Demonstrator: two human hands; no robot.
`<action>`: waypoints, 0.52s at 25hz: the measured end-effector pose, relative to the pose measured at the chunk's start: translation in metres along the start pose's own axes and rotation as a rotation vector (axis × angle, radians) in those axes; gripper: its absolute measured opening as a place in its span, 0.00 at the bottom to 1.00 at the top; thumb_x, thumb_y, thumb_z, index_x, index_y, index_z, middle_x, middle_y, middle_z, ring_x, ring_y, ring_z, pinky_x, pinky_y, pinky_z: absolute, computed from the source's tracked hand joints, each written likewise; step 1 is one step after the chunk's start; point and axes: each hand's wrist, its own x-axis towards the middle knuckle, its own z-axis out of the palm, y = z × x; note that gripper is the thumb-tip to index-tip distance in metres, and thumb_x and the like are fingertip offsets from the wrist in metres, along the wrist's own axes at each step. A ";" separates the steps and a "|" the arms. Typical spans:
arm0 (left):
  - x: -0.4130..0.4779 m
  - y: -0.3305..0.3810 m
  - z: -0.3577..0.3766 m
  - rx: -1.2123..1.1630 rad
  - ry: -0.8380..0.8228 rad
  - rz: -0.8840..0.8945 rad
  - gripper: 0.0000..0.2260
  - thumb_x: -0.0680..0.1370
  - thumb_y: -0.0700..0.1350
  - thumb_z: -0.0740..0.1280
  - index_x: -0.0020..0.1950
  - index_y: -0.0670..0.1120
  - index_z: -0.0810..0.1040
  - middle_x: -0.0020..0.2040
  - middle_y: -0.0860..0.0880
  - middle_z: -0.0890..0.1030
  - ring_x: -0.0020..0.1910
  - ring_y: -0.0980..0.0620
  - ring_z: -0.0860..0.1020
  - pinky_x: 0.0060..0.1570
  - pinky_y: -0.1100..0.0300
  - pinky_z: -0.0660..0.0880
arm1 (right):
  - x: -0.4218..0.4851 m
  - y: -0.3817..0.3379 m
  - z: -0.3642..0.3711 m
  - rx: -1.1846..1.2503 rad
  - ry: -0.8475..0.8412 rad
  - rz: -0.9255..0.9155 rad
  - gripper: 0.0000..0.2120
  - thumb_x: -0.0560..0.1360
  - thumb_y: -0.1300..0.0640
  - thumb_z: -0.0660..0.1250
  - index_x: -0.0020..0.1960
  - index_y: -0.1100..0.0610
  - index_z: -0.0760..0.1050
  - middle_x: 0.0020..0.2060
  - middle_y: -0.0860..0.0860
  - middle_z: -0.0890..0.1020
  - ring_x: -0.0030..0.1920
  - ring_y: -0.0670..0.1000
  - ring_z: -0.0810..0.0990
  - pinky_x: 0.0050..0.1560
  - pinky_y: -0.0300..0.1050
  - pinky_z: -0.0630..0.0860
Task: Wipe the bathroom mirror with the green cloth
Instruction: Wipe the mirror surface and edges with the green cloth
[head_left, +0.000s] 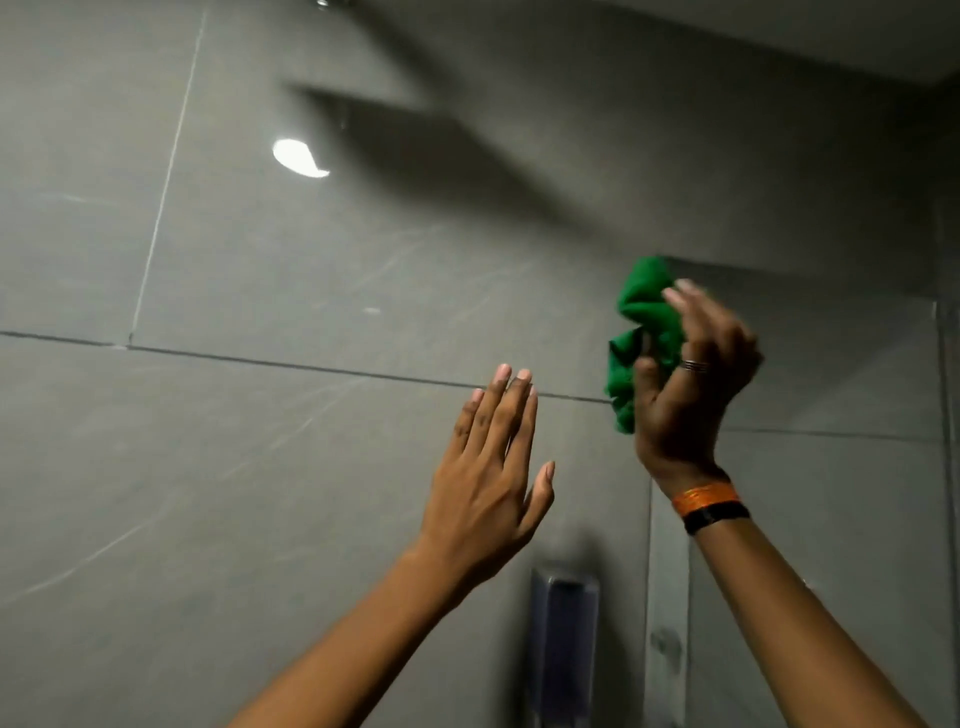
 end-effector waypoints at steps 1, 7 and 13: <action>0.010 0.003 0.006 -0.002 0.021 0.009 0.30 0.84 0.54 0.53 0.81 0.38 0.56 0.82 0.40 0.57 0.83 0.44 0.49 0.81 0.47 0.52 | 0.010 0.022 0.006 -0.043 0.044 0.021 0.27 0.82 0.52 0.62 0.79 0.52 0.62 0.78 0.54 0.67 0.78 0.55 0.67 0.77 0.55 0.62; 0.034 0.023 0.057 0.030 -0.024 0.058 0.30 0.83 0.55 0.53 0.80 0.39 0.59 0.81 0.40 0.61 0.82 0.43 0.53 0.80 0.44 0.57 | -0.033 0.122 0.034 -0.211 -0.842 0.066 0.43 0.80 0.36 0.60 0.84 0.53 0.44 0.85 0.55 0.42 0.85 0.56 0.39 0.85 0.62 0.41; 0.072 0.030 0.116 0.089 -0.073 0.108 0.30 0.82 0.56 0.53 0.79 0.38 0.62 0.79 0.38 0.64 0.80 0.41 0.58 0.78 0.44 0.56 | -0.035 0.144 0.055 -0.237 -0.664 0.008 0.34 0.82 0.37 0.50 0.85 0.50 0.50 0.85 0.52 0.49 0.85 0.54 0.47 0.85 0.61 0.49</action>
